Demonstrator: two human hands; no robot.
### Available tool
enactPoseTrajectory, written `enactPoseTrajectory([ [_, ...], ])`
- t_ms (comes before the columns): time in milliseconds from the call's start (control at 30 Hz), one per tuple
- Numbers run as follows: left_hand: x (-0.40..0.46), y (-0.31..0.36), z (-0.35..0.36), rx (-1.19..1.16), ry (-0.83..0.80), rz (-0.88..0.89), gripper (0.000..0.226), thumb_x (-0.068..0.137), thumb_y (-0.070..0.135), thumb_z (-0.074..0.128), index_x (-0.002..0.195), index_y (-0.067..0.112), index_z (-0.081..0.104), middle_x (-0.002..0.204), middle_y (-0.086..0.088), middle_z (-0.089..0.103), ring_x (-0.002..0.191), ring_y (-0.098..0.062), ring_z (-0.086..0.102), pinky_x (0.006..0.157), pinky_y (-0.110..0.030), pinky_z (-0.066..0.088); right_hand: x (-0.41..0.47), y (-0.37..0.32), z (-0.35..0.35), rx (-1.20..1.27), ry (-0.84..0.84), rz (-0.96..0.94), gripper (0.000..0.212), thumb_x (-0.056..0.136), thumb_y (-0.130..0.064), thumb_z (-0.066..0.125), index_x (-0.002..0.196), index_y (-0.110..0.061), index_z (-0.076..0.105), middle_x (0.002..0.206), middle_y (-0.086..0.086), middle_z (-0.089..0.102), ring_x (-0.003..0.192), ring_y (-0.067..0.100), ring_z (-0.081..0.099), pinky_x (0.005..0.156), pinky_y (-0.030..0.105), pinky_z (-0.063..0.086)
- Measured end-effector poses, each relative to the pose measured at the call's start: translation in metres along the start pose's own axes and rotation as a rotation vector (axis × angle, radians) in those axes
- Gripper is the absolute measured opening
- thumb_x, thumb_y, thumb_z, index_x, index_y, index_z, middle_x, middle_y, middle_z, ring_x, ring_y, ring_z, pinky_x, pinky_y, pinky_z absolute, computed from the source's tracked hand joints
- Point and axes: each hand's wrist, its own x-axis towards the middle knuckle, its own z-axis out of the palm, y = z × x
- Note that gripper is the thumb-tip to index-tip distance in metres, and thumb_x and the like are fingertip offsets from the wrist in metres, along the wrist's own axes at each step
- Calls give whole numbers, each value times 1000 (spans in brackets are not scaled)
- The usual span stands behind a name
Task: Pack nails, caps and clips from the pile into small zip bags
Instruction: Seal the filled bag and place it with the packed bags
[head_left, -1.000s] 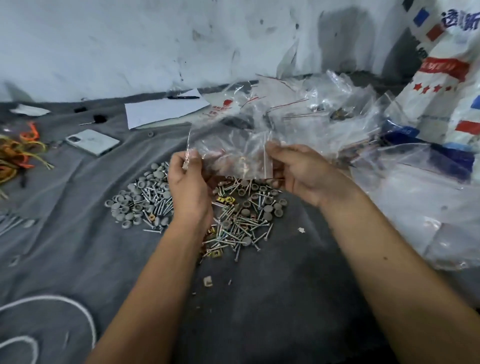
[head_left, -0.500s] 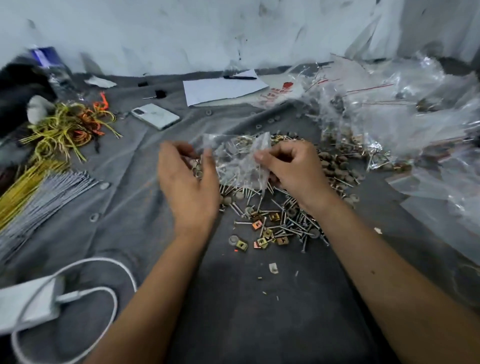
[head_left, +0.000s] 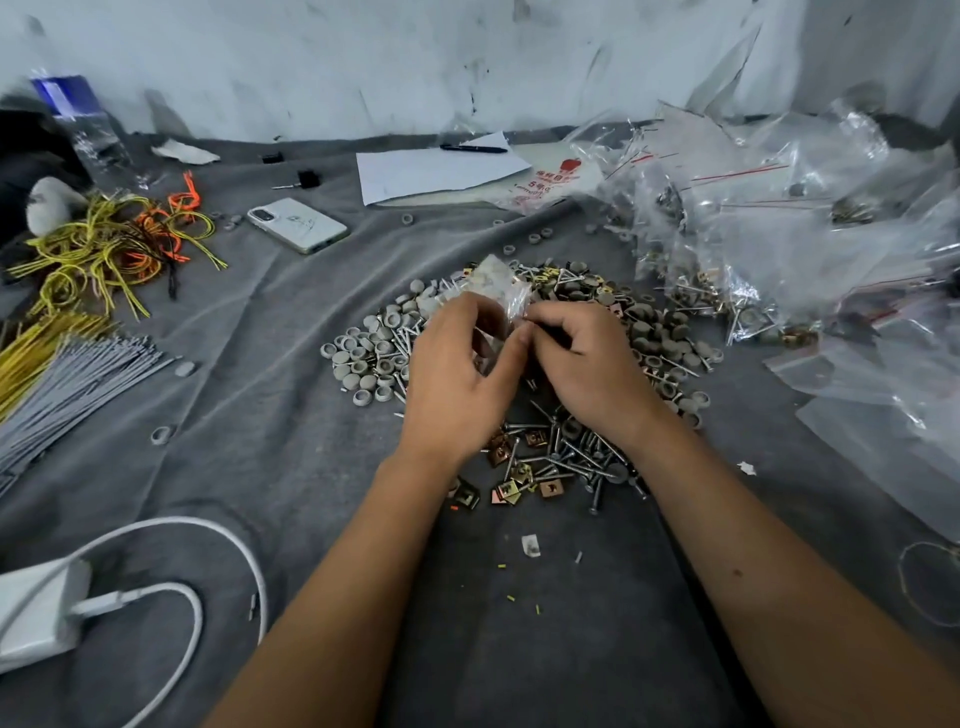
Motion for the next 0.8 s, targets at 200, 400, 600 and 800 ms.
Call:
enactPoseTrajectory([
  [200,-2,3,-3,74,-61,40,24,78,24,65,101,17,64,92,7,64,80,-10,59,70,-33,51,1,1,-3,-41,31,12,13,95,-10,68,87,-10,78,78,-7,71,74,2,64,72,20,47],
  [400,-2,4,-6,79,-43,33,16,82,19,62,95,14,71,83,4,68,74,-13,63,67,-40,54,0,2,-3,-68,44,-4,16,90,-18,76,78,-8,75,70,2,69,69,19,64,64,36,51],
  [600,-1,3,-7,108,-84,50,9,80,15,66,89,13,67,81,2,65,74,-20,62,67,-43,53,0,2,-2,-44,42,1,31,98,-25,69,73,-6,72,62,4,63,57,14,53,56,33,42],
  [800,-3,4,-5,192,-165,58,28,76,26,65,102,16,62,97,1,62,84,-23,60,69,-45,54,-2,1,-1,-102,34,-54,20,97,-10,63,77,-9,68,69,-2,65,66,11,60,62,31,46],
])
